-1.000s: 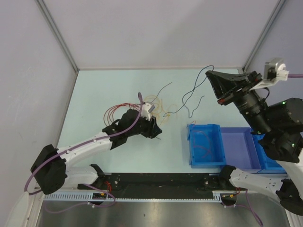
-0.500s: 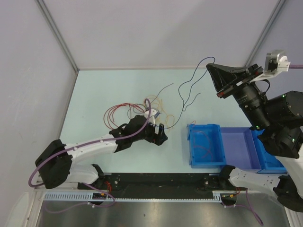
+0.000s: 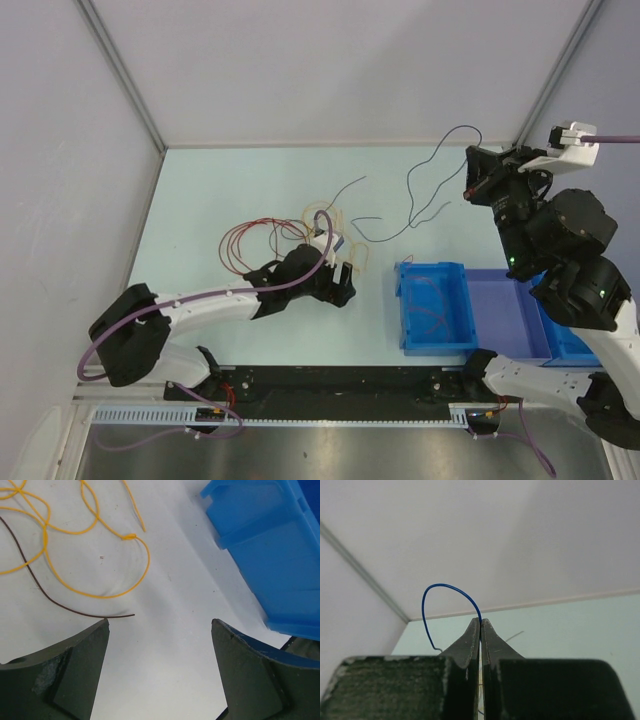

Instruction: Untangle the cables

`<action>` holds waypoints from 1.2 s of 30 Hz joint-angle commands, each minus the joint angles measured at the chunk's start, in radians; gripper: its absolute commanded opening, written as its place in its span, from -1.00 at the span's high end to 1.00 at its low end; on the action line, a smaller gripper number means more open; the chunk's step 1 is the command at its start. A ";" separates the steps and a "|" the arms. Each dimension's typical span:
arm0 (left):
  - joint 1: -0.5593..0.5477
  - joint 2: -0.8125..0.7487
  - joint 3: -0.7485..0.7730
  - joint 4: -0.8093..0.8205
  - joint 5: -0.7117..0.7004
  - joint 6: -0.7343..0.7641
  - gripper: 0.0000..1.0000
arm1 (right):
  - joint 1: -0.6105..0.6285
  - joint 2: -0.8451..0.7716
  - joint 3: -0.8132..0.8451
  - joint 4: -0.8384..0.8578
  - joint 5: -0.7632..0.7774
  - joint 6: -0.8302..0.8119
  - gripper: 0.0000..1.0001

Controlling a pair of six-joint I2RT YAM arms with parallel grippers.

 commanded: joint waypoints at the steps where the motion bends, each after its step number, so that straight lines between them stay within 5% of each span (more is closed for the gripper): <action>1: -0.007 -0.012 0.013 -0.006 -0.054 -0.012 -0.76 | -0.026 0.025 0.031 -0.094 0.272 0.042 1.00; 11: -0.007 -0.053 -0.110 0.067 -0.070 -0.052 -0.75 | -0.216 0.129 0.141 -0.295 0.265 -0.024 1.00; 18: -0.010 -0.075 -0.148 0.106 -0.097 -0.061 -0.75 | -0.600 0.146 0.200 -0.401 -0.095 0.051 1.00; 30: -0.010 -0.064 -0.164 0.129 -0.113 -0.069 -0.76 | -1.033 0.180 0.235 -0.470 -0.514 0.131 1.00; 36: -0.011 -0.055 -0.162 0.133 -0.113 -0.071 -0.75 | -1.106 0.183 0.261 -0.487 -0.420 0.124 1.00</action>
